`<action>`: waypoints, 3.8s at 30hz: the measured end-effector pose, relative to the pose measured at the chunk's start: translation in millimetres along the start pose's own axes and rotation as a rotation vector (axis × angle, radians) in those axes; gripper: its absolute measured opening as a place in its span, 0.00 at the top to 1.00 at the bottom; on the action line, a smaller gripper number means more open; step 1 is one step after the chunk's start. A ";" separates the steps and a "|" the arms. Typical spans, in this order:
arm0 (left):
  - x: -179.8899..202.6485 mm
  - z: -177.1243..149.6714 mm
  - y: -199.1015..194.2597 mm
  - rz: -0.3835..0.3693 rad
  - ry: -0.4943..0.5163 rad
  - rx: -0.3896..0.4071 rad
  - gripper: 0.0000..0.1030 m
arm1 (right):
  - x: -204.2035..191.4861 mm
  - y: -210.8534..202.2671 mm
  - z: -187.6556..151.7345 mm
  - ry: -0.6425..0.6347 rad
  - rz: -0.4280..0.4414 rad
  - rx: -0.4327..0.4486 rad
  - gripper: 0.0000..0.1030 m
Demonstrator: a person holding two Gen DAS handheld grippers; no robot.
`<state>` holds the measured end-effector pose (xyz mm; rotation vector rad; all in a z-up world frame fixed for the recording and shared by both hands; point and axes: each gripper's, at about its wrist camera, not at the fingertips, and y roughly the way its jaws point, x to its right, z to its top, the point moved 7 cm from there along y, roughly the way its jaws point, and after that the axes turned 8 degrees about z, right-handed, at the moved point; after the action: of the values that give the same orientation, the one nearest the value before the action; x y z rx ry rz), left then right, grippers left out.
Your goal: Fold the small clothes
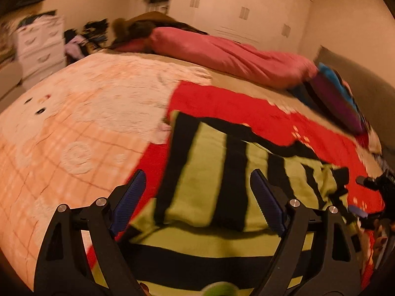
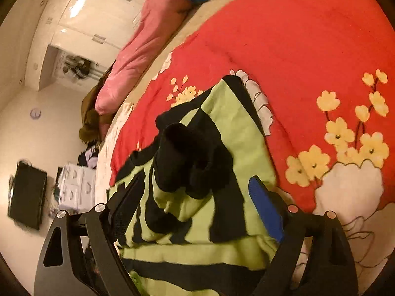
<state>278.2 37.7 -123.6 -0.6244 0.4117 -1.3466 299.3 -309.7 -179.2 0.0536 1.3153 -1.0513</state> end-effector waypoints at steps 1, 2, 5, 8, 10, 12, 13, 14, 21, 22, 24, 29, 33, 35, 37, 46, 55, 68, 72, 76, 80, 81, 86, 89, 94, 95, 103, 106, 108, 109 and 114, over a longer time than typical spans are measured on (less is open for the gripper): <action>9.8 -0.8 0.6 -0.004 0.033 0.004 0.23 | -5.1 -0.4 -1.0 -0.044 -0.015 0.002 0.17; 19.3 -1.7 1.2 -0.006 0.065 0.008 0.23 | -9.2 -1.6 -1.2 -0.075 -0.019 0.002 0.17; 40.0 -4.2 5.7 -0.015 0.137 0.019 0.23 | -23.5 7.6 0.9 -0.102 0.003 -0.007 0.17; 55.0 -11.9 17.5 -0.015 0.211 0.009 0.23 | -24.2 18.8 8.5 -0.071 -0.042 -0.008 0.17; 58.8 -16.0 23.1 -0.019 0.240 -0.001 0.23 | -19.1 31.1 16.6 -0.074 -0.082 -0.011 0.17; 58.8 -19.7 28.3 -0.025 0.246 -0.021 0.23 | -18.9 46.7 14.2 -0.092 -0.078 -0.081 0.59; 56.7 -21.4 32.0 -0.028 0.237 -0.042 0.23 | -20.2 49.0 12.2 -0.105 -0.065 -0.106 0.85; 52.7 -24.5 37.8 -0.029 0.221 -0.073 0.23 | -22.8 48.5 11.0 -0.125 -0.061 -0.121 0.85; 28.4 -33.9 57.2 -0.028 0.108 -0.183 0.23 | -4.7 13.2 21.0 -0.082 -0.059 -0.073 0.85; 29.6 -34.9 57.4 -0.023 0.116 -0.184 0.23 | 1.0 16.2 19.8 -0.074 -0.073 -0.081 0.84; 31.5 -36.3 57.8 -0.018 0.127 -0.186 0.23 | 10.8 22.6 16.7 -0.076 -0.126 -0.091 0.83; 30.2 -30.9 51.6 -0.032 0.115 -0.169 0.23 | 13.6 20.4 12.9 -0.115 -0.186 -0.068 0.70; 32.6 -11.8 28.8 -0.054 0.115 -0.064 0.23 | -9.7 -12.5 19.8 -0.269 -0.232 0.034 0.58; 36.8 -7.0 22.0 -0.071 0.117 -0.035 0.23 | -22.5 -16.8 16.1 -0.355 -0.232 0.038 0.55; 45.3 -8.2 20.7 -0.092 0.141 -0.035 0.23 | -37.6 -14.5 7.9 -0.430 -0.218 0.023 0.55; 51.3 -36.1 51.5 -0.086 0.173 -0.200 0.23 | -73.2 51.8 -24.1 -0.640 -0.223 -0.143 0.55; 44.8 -34.1 49.9 -0.124 0.115 -0.200 0.21 | -38.2 76.0 -35.8 -0.637 -0.314 -0.207 0.53; 28.4 -4.9 10.2 -0.082 0.078 -0.041 0.09 | -69.9 17.1 -30.8 -0.578 -0.193 -0.107 0.22; 16.5 -0.8 -4.1 -0.074 0.025 -0.031 0.09 | -79.6 1.0 -24.9 -0.575 -0.175 -0.066 0.09; 7.9 7.0 -18.3 -0.032 0.018 0.011 0.09 | -88.2 -14.8 -22.8 -0.585 -0.162 -0.047 0.07; 2.0 10.3 -32.0 0.010 0.020 0.035 0.09 | -92.0 -31.0 -23.2 -0.582 -0.153 -0.037 0.07; 0.6 10.5 -35.9 0.022 0.024 0.040 0.09 | -93.2 -36.4 -23.6 -0.582 -0.150 -0.034 0.07; -10.7 5.3 -60.2 0.055 0.024 0.051 0.09 | -98.1 -57.9 -29.2 -0.593 -0.138 -0.024 0.07; -21.0 1.2 -76.3 0.070 0.014 0.047 0.09 | -101.8 -70.1 -34.4 -0.604 -0.127 -0.026 0.07; -34.7 -3.5 -100.5 0.094 0.024 0.040 0.09 | -105.4 -87.9 -46.2 -0.628 -0.113 -0.034 0.07; -36.5 -3.9 -103.6 0.096 0.027 0.038 0.09 | -105.5 -90.6 -48.5 -0.631 -0.110 -0.039 0.07; -72.0 -17.7 -134.8 0.127 -0.008 -0.006 0.09 | -103.9 -110.8 -84.7 -0.679 -0.101 -0.098 0.07; -85.1 -25.6 -140.8 0.145 -0.014 -0.028 0.09 | -100.0 -116.6 -94.8 -0.682 -0.099 -0.114 0.07; -92.6 -31.6 -143.6 0.155 -0.019 -0.048 0.09 | -97.3 -119.9 -101.3 -0.688 -0.100 -0.127 0.06; -95.0 -34.9 -144.8 0.160 -0.020 -0.056 0.09 | -95.3 -122.0 -104.8 -0.691 -0.107 -0.133 0.06; -107.3 -55.1 -149.2 0.167 -0.025 -0.107 0.09 | -81.6 -131.7 -124.9 -0.703 -0.123 -0.181 0.06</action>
<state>109.5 118.0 -80.0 -0.6795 0.5066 -1.1622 129.1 -264.1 -86.8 -0.4978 0.7676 -0.9263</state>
